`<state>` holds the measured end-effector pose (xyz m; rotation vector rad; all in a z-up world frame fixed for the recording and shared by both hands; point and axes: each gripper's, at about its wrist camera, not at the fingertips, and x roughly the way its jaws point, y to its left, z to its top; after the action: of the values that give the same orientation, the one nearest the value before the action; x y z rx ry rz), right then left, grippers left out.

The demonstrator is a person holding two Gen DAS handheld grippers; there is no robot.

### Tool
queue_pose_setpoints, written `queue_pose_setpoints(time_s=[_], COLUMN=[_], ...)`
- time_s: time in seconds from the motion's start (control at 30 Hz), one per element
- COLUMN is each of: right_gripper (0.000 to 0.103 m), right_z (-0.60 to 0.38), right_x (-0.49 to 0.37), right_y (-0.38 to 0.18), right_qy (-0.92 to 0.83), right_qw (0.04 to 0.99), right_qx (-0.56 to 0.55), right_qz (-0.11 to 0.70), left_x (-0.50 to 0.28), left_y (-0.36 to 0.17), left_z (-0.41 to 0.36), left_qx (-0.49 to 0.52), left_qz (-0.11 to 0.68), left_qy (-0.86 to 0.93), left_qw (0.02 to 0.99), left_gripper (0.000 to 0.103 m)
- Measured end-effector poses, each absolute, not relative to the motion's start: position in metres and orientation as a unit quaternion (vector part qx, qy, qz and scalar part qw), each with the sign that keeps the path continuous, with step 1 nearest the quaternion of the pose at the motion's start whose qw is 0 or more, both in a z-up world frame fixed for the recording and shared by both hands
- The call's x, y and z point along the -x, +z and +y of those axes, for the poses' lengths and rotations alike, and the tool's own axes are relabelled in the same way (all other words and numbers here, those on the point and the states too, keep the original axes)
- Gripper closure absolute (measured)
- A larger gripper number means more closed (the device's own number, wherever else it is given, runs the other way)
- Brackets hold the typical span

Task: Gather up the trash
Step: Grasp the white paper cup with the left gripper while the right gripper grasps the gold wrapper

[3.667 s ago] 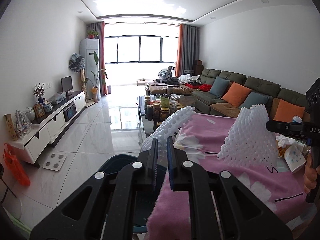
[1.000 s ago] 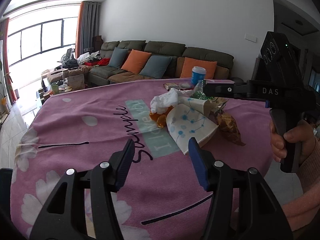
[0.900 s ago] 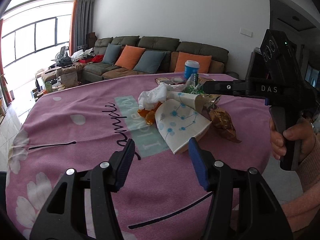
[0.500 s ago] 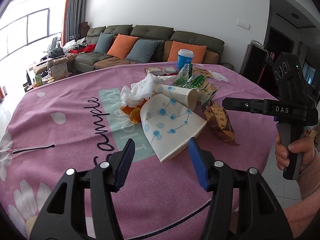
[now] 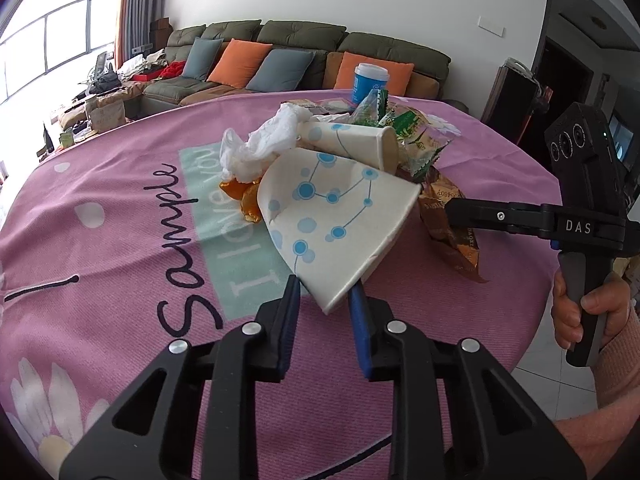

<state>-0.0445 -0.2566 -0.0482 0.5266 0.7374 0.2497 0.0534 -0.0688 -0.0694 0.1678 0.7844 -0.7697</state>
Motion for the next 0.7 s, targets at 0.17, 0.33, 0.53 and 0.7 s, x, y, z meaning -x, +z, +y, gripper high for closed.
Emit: queue_pose_setpoints(time_s=[0.17,0.33,0.53,0.7], right_gripper=[0.067,0.069,0.069,0.069], right_z=[-0.255,-0.248,-0.233,-0.214], right_x=[0.048,0.051,0.049,0.046], right_y=[-0.044,-0.036,-0.023,-0.016], right_qy=[0.129,0.144,0.165,0.184], right_qw=[0.894,0.898,0.901,0.902], right_qx=[-0.247,-0.238,-0.221,-0.204], right_qz=[0.351,0.342,0.335,0.334], left_x=[-0.057,-0.051,-0.036,-0.028], left_y=[-0.07,-0.066,-0.057,-0.049], left_z=[-0.058,-0.045,-0.016,0.011], left_qx=[-0.068,-0.069,-0.072,-0.062], left_qz=[0.371,0.355,0.336,0.329], left_qy=[-0.354,-0.345,-0.326,-0.304], left_qw=[0.856,0.866,0.881,0.892], left_gripper=[0.084,0.086,0.089,0.09])
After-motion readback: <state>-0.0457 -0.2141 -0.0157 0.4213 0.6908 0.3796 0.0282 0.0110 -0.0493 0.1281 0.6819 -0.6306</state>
